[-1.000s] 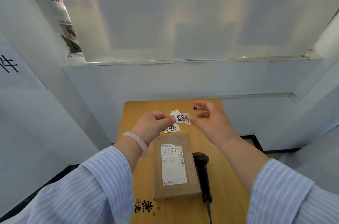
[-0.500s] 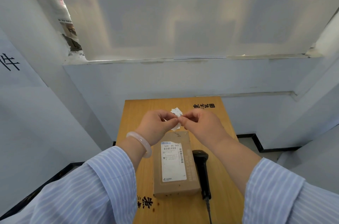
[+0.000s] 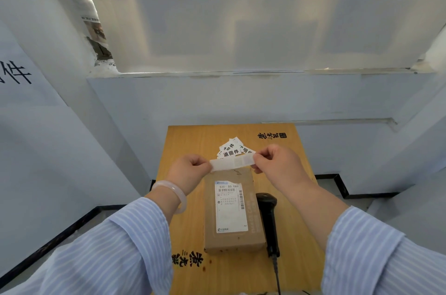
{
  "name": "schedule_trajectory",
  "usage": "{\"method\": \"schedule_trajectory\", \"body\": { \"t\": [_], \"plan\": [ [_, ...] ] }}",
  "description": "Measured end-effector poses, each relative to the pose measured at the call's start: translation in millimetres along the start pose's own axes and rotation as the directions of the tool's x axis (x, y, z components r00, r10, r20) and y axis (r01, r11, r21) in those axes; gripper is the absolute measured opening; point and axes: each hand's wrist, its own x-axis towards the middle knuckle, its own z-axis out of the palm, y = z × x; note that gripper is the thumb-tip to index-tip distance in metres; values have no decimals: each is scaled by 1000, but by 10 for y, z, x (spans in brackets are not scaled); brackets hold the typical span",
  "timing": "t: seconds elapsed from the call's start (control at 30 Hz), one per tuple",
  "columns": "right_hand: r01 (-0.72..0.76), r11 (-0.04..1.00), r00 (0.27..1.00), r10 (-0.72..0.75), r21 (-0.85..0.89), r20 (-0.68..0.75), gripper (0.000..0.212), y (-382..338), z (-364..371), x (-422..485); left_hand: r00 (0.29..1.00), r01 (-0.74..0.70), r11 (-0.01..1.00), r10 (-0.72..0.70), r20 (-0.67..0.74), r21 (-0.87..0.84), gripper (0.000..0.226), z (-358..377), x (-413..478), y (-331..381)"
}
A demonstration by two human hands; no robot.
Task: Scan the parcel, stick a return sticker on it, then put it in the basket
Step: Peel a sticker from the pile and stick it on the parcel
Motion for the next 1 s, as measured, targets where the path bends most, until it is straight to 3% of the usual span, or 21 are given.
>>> {"method": "schedule_trajectory", "body": {
  "t": [0.2, 0.4, 0.5, 0.67, 0.8, 1.0],
  "plan": [
    [-97, 995, 995, 97, -2, 5, 10, 105, 25, 20, 967, 219, 971, -203, -153, 94, 14, -216, 48, -549],
    [-172, 984, 985, 173, -34, 12, 10, 227, 142, 13, 942, 329, 927, -308, -135, 177, 21, -228, 32, -792],
    [-188, 981, 982, 188, -46, 10, 11, 246, 190, 8, 948, 312, 932, -293, -120, 185, 20, -148, -4, -770],
    [-152, 986, 987, 155, -72, 38, 10, 222, 281, -28, 980, 181, 980, -172, 103, -78, 11, 150, -115, -443],
    [-87, 992, 992, 94, -88, 81, 9, 194, 379, -59, 940, 244, 937, -165, 299, -250, 25, 397, -151, -116],
    [24, 998, 981, -12, -63, 193, 16, 230, 407, -62, 935, 310, 875, -209, 286, -372, 26, 453, -72, -66]
  ]
}}
